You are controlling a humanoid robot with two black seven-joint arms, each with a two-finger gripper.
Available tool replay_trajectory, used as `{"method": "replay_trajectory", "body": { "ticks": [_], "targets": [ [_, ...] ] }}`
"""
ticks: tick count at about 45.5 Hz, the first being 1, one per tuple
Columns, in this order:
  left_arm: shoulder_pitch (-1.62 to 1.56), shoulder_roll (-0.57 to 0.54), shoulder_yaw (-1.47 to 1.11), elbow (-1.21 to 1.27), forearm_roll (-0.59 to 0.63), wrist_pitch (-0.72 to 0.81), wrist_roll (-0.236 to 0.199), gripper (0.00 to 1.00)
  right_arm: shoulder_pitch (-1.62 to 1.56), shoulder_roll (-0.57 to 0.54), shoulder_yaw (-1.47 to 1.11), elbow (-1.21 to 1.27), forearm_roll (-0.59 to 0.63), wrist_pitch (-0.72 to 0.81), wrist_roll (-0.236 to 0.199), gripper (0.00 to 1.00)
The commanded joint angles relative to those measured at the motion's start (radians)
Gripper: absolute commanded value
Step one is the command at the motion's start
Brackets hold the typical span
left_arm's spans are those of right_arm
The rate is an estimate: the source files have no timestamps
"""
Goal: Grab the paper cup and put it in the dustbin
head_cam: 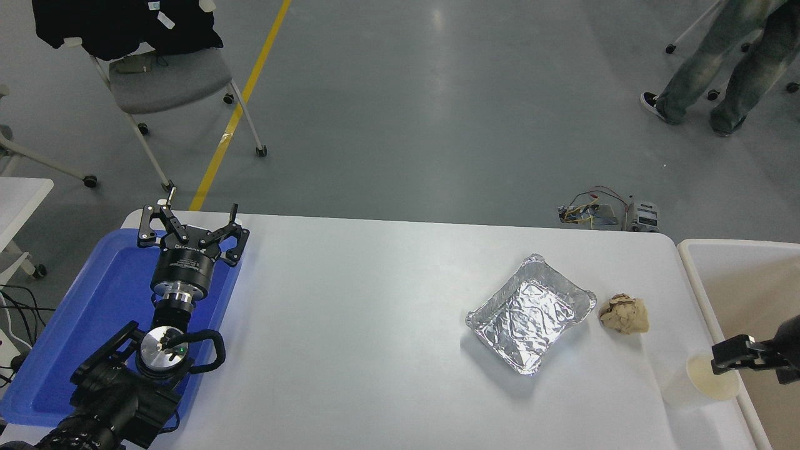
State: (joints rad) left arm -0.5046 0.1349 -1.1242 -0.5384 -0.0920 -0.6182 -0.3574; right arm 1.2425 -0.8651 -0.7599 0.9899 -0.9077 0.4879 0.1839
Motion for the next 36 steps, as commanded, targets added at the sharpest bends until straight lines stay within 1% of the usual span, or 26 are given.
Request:
{"method": "replay_trajectory", "body": {
  "ticks": [1,6,12,14,16,19,21,25,29,31,35,36],
  "targets": [
    [0.000,0.000,0.000,0.000,0.000,0.000,0.000,1.00,-0.060,0.026,0.011,-0.019,0.001,-0.061,0.000,0.98],
    [0.000,0.000,0.000,0.000,0.000,0.000,0.000,1.00,-0.080,0.046,0.011,-0.023,0.003,-0.084,0.000,0.97],
    [0.000,0.000,0.000,0.000,0.000,0.000,0.000,1.00,-0.103,0.060,0.011,-0.030,0.004,-0.118,0.000,0.93],
    [0.000,0.000,0.000,0.000,0.000,0.000,0.000,1.00,-0.107,0.069,0.011,-0.030,0.004,-0.130,0.000,0.89],
    [0.000,0.000,0.000,0.000,0.000,0.000,0.000,1.00,-0.115,0.071,0.011,-0.030,0.004,-0.141,0.000,0.88],
    [0.000,0.000,0.000,0.000,0.000,0.000,0.000,1.00,-0.120,0.074,0.013,-0.031,0.004,-0.158,0.000,0.85],
    [0.000,0.000,0.000,0.000,0.000,0.000,0.000,1.00,-0.123,0.077,0.011,-0.036,0.004,-0.173,0.000,0.80],
    [0.000,0.000,0.000,0.000,0.000,0.000,0.000,1.00,-0.135,0.084,0.011,-0.045,0.004,-0.184,0.000,0.66],
    [0.000,0.000,0.000,0.000,0.000,0.000,0.000,1.00,-0.136,0.086,0.011,-0.048,0.004,-0.184,0.003,0.46],
    [0.000,0.000,0.000,0.000,0.000,0.000,0.000,1.00,-0.138,0.086,0.010,-0.048,0.004,-0.184,0.002,0.33],
    [0.000,0.000,0.000,0.000,0.000,0.000,0.000,1.00,-0.138,0.081,-0.002,-0.048,0.003,-0.181,-0.001,0.00],
    [0.000,0.000,0.000,0.000,0.000,0.000,0.000,1.00,-0.138,0.081,-0.004,-0.048,0.003,-0.177,-0.001,0.00]
  ]
}}
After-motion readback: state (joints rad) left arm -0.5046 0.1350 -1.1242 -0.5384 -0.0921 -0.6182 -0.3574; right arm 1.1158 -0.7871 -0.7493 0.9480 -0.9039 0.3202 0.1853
